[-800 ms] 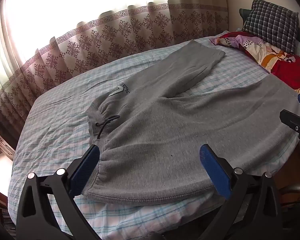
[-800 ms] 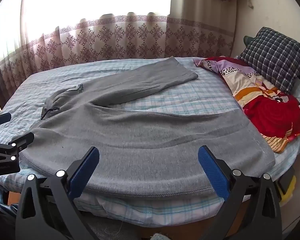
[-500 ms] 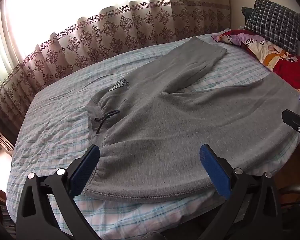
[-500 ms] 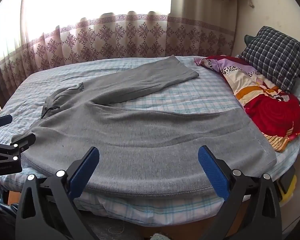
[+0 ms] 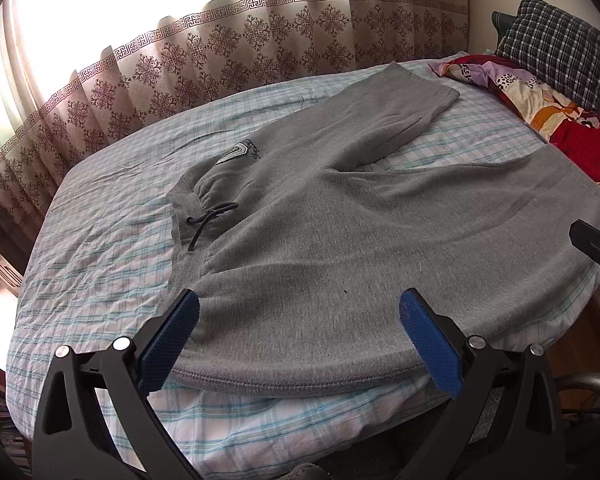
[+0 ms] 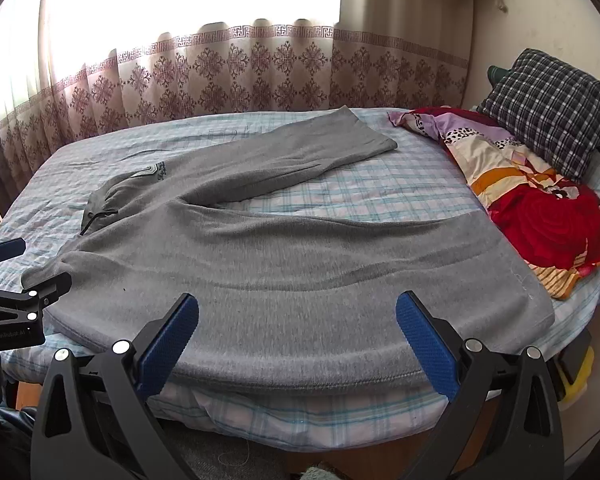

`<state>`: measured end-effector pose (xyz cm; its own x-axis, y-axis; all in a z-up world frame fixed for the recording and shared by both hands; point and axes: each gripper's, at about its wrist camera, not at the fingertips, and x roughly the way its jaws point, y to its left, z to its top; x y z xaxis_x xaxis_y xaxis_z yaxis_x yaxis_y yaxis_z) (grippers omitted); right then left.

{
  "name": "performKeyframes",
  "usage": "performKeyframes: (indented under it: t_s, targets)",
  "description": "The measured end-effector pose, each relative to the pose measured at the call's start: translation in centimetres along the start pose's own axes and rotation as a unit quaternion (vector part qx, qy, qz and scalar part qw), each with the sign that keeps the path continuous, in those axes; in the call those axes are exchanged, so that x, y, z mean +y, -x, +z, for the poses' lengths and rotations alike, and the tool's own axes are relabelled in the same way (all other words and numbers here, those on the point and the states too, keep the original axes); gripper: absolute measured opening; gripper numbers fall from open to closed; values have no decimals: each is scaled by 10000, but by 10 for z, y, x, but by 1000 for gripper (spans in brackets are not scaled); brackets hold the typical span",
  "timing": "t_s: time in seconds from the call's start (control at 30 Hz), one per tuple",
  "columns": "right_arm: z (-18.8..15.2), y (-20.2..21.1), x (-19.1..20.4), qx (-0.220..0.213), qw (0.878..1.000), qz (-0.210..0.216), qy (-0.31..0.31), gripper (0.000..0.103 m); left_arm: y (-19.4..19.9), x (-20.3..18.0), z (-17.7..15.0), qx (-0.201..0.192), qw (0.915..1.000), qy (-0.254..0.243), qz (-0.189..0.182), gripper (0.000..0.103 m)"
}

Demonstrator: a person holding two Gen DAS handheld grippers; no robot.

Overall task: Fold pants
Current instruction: 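Move both grippers toward the waistband of the grey sweatpants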

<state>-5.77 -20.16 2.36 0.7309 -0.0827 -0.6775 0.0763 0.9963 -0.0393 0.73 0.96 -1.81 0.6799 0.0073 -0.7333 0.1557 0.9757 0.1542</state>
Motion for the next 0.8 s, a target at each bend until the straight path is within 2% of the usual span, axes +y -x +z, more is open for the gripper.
performKeyframes:
  t_s: [0.8]
  targets:
    - [-5,-12,-2,180,9998,15,-54,98,-17,3,-3,313,9994,93,-107,101]
